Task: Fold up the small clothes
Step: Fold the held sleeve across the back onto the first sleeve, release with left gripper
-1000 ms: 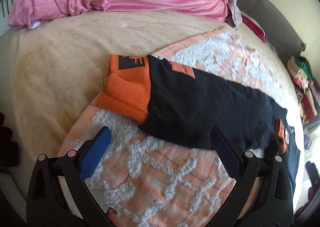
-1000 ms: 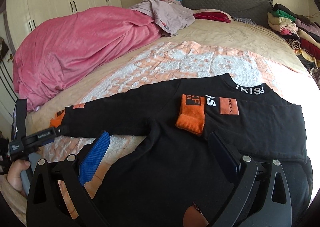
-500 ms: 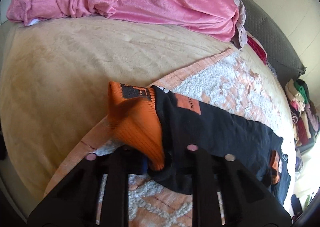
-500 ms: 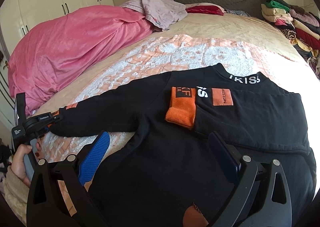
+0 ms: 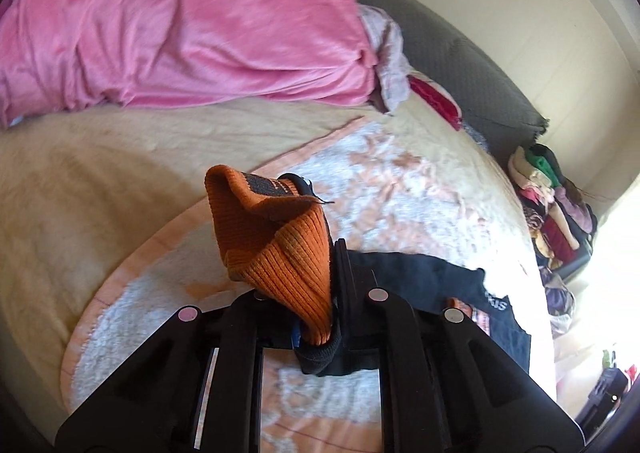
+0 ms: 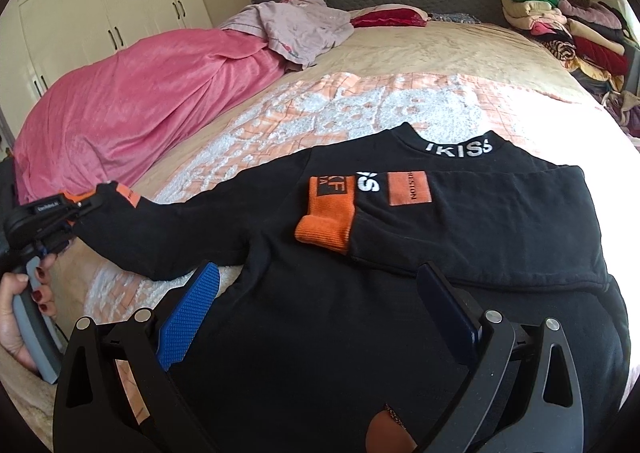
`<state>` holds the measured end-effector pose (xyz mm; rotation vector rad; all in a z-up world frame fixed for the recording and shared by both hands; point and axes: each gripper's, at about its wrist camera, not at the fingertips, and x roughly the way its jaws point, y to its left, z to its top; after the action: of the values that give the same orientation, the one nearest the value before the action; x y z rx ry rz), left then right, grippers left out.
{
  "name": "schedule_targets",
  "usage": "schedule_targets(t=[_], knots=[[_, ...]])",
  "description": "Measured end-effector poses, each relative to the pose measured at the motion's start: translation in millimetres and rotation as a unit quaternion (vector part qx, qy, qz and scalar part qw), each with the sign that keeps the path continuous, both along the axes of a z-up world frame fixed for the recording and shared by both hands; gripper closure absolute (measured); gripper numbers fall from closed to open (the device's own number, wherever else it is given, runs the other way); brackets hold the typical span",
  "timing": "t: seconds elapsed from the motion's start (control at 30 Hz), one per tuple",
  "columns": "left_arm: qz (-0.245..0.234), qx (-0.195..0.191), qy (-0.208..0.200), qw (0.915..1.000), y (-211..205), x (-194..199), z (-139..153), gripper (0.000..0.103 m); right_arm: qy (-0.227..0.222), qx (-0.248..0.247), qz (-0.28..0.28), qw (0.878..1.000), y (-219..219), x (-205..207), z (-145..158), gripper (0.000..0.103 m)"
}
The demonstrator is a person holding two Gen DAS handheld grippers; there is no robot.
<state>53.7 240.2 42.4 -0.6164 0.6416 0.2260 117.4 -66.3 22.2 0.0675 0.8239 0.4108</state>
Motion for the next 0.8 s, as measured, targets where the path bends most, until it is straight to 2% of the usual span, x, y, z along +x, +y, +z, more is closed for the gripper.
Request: schedule_targets(t=[0.27, 0.57, 0.8], knots=[[-0.063, 0.020, -0.017, 0.9977, -58.5, 22.6, 26.9, 0.097, -0.007, 0.007, -0.022, 1.000, -29.8, -3.4, 8.2, 0.005], [-0.124, 0.033, -0.018, 0.9916, -118.0, 44.3, 33.6, 0.098, -0.010, 0.023, -0.059, 0.998, -70.7, -5.6, 12.7, 0.005], [-0.176, 0.035, -0.022, 0.9836, -173.8, 65.8, 38.2, 0.098, -0.007, 0.027, -0.089, 0.996, -103.8, -5.0, 12.1, 0.004]])
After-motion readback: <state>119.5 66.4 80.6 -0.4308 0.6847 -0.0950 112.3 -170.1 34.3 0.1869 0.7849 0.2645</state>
